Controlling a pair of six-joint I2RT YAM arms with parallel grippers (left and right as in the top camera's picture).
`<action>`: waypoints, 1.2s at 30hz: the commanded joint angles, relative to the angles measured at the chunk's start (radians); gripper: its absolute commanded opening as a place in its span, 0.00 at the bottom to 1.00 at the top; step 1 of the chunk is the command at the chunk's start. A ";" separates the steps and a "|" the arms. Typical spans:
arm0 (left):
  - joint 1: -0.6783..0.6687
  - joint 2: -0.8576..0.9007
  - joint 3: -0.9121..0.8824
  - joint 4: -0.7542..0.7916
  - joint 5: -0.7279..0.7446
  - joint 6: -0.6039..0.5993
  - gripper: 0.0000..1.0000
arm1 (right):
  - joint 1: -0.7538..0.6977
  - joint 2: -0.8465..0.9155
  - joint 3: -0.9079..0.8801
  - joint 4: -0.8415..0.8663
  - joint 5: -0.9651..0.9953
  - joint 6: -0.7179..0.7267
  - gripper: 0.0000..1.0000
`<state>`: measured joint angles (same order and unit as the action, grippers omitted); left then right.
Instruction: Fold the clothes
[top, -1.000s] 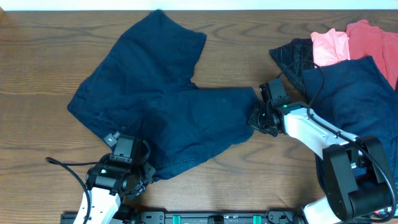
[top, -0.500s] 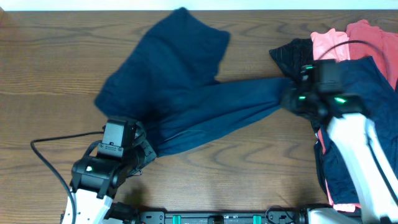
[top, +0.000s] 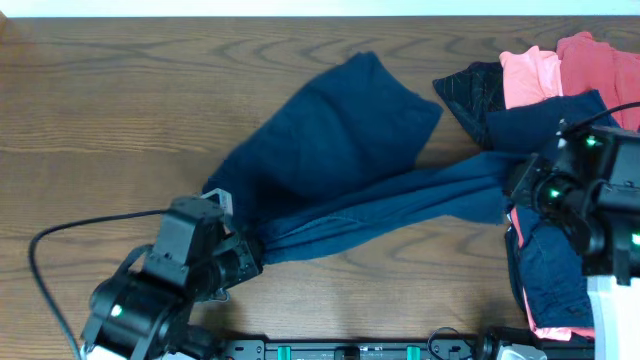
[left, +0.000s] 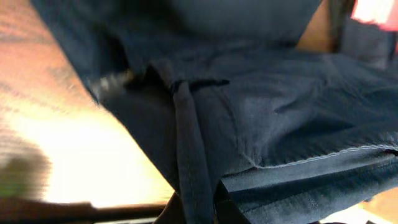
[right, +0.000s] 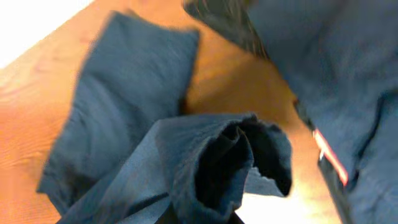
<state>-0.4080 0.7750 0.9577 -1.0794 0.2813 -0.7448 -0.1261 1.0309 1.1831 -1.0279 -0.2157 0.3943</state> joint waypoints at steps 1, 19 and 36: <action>0.005 -0.013 0.015 -0.011 -0.145 -0.025 0.06 | -0.018 0.002 0.073 0.026 0.110 -0.090 0.01; 0.006 0.280 0.014 0.214 -0.456 -0.499 0.06 | 0.254 0.437 0.087 0.477 0.046 -0.262 0.01; 0.134 0.604 0.014 0.399 -0.615 -0.630 0.12 | 0.381 0.844 0.087 1.013 0.046 -0.261 0.08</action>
<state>-0.3088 1.3426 0.9611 -0.6937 -0.2871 -1.3540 0.2333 1.8294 1.2503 -0.0479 -0.1768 0.1478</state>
